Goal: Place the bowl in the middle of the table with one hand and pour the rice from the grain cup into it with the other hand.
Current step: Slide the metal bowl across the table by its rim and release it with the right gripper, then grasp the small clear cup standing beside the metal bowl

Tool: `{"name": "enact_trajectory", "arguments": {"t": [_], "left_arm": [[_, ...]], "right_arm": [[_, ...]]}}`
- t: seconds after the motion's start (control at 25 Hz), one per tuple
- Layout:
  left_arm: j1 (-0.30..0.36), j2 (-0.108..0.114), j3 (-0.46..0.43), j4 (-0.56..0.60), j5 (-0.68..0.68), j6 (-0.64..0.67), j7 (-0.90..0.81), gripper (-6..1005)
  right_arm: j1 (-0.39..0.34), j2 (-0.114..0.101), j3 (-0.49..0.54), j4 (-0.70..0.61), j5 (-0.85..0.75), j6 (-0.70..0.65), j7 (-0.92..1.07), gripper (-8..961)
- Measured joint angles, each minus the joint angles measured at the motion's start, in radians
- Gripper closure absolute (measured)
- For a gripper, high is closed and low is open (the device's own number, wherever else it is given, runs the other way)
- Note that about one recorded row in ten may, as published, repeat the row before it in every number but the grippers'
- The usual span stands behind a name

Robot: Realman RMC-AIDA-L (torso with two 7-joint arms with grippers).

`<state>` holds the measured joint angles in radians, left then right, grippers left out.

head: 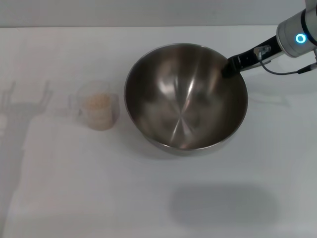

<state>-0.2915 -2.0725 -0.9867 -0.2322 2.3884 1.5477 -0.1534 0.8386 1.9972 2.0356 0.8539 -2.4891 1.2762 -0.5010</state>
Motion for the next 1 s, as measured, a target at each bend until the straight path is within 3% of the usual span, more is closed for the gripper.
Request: {"name": "enact_trajectory", "arguments": {"t": [0.16, 0.36, 0.64, 0.68, 0.76, 0.88, 1.0], "left_arm": [[0.000, 0.000, 0.001, -0.002, 0.000, 0.001, 0.000, 155], [0.000, 0.000, 0.002, -0.003, 0.000, 0.003, 0.000, 153], [0.006, -0.001, 0.003, -0.005, 0.000, 0.007, 0.000, 154], [0.007, -0.001, 0.003, -0.005, 0.000, 0.008, 0.000, 154], [0.008, -0.002, 0.003, -0.004, 0.000, 0.008, 0.000, 154], [0.006, -0.002, 0.004, 0.000, 0.000, 0.008, 0.000, 155], [0.005, -0.002, 0.003, 0.001, 0.000, 0.005, 0.000, 155]], "right_arm": [[0.001, 0.000, 0.000, -0.007, -0.004, -0.002, 0.001, 919], [0.004, 0.000, -0.003, 0.001, -0.005, -0.003, 0.001, 766], [-0.041, 0.006, -0.078, 0.186, -0.057, -0.003, 0.060, 616], [-0.066, 0.021, -0.093, 0.275, -0.102, -0.003, 0.070, 596], [-0.077, 0.033, -0.098, 0.320, -0.128, -0.003, 0.071, 557], [-0.131, 0.081, -0.141, 0.496, -0.259, -0.052, 0.069, 499], [-0.183, 0.084, -0.221, 0.569, -0.290, -0.136, 0.084, 447]]}}
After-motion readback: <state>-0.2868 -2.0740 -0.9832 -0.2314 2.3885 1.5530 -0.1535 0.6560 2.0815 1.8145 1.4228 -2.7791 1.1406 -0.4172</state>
